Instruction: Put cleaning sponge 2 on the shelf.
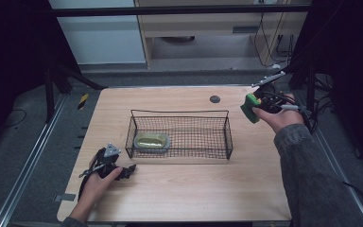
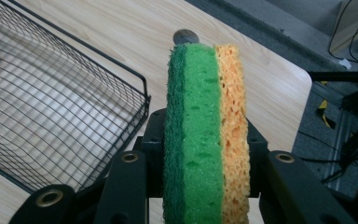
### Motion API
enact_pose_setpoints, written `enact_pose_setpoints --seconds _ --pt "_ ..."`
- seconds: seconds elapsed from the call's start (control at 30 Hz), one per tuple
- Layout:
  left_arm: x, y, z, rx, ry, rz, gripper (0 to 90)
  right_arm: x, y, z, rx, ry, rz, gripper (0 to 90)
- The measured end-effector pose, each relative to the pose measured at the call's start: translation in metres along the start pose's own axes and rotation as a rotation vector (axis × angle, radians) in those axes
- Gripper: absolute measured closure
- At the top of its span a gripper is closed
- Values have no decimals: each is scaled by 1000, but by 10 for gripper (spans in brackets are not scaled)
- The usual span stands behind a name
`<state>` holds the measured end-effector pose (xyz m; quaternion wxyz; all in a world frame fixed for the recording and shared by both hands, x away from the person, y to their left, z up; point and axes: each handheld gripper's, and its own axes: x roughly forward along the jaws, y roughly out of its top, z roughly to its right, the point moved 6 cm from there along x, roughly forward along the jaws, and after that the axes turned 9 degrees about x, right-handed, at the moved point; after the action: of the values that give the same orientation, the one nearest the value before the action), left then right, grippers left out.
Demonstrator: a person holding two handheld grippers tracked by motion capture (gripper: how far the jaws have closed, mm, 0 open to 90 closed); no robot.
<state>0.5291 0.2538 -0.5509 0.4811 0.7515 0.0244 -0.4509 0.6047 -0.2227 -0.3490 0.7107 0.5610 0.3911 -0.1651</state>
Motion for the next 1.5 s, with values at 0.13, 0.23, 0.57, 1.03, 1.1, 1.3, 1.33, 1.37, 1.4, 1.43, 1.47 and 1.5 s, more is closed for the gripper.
enact_pose_setpoints --seconds 0.13,0.23,0.57,1.03,1.1,1.3,1.33,1.37,1.4,1.43,1.47,1.5 --pt "0 0 0 0 0 0 0 -1 6 -10 -19 26 12 642" --pt "0 0 0 0 0 0 0 -3 11 -20 -45 54 19 642" --pt "0 0 0 -1 1 0 0 16 23 -46 -80 100 9 644" --pt "0 0 0 -4 2 -1 0 38 18 -66 -129 153 -17 644" --pt "0 0 0 -4 2 -1 0 43 15 -68 -124 159 -28 644" --pt "0 0 0 -4 2 -1 0 57 10 -72 -126 178 -43 644" --pt "0 0 0 -3 2 -1 0 59 9 -73 -129 182 -47 644" --pt "0 0 0 -4 2 -1 0 61 8 -74 -139 186 -49 644" --pt "0 0 0 -4 2 -1 0 62 7 -74 -140 186 -54 644" --pt "0 0 0 -4 3 0 0 64 6 -75 -134 191 -57 644" --pt "0 0 0 -4 2 0 0 65 6 -76 -142 195 -57 644" --pt "0 0 0 -3 2 0 0 66 4 -76 -144 194 -64 644"
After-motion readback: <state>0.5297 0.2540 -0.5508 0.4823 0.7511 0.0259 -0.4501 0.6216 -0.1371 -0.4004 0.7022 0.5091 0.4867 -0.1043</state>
